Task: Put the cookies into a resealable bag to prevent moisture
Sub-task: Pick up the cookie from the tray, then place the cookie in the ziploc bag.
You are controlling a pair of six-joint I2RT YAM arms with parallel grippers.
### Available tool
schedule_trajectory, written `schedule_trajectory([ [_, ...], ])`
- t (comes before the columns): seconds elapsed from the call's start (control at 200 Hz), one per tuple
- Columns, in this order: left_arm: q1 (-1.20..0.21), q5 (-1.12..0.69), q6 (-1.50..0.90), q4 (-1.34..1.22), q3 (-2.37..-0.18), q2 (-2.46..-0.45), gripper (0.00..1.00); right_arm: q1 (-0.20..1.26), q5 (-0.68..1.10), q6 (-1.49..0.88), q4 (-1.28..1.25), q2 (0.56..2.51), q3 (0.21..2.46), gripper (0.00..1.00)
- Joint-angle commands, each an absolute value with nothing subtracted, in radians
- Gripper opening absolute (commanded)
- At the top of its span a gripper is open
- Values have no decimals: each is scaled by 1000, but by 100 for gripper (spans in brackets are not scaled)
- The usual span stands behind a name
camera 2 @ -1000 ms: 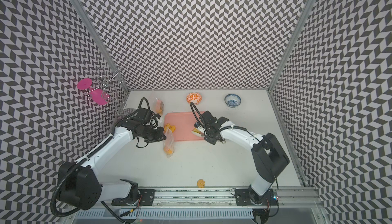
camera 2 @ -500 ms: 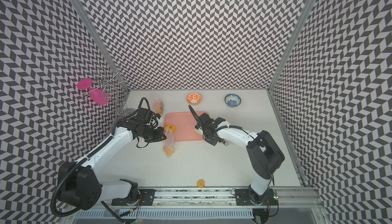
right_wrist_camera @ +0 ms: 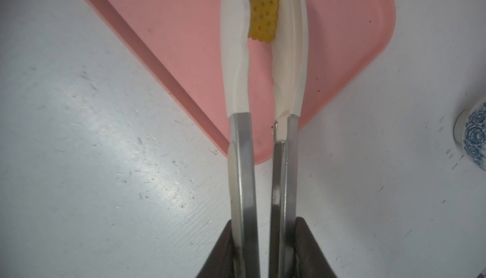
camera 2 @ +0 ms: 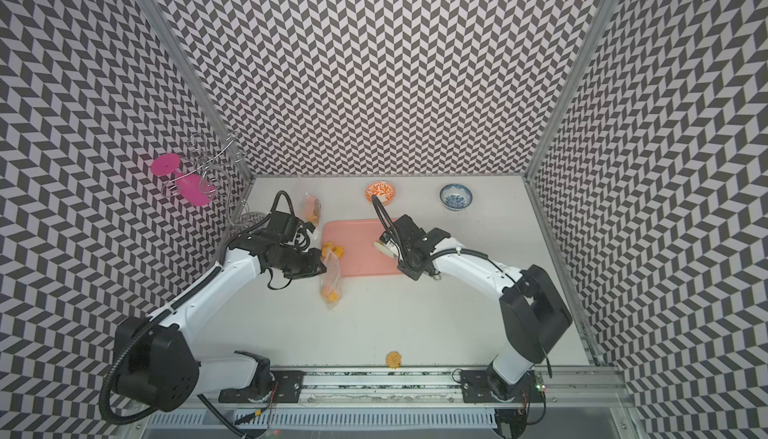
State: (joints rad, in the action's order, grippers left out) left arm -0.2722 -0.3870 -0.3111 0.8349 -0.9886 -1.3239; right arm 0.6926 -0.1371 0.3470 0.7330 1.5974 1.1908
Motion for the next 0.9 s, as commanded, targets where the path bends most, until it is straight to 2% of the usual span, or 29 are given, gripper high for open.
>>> schedule_trajectory([
  [0.0, -268, -391, -303, 813, -1005, -1341, 0, 672, 18, 303, 633, 1500, 1176, 31],
  [0.17, -266, -408, -307, 807, -1027, -1351, 0, 675, 329, 187, 526, 1403, 1126, 32],
  [0.346, -262, -421, -319, 819, -1051, -1344, 0, 718, 523, 25, 340, 1349, 1025, 32],
  [0.681, -250, -438, -340, 830, -1036, -1297, 0, 765, 604, -66, 201, 1416, 997, 32],
  [0.896, -230, -446, -342, 838, -1017, -1266, 0, 780, 583, -38, 244, 1471, 1020, 34],
])
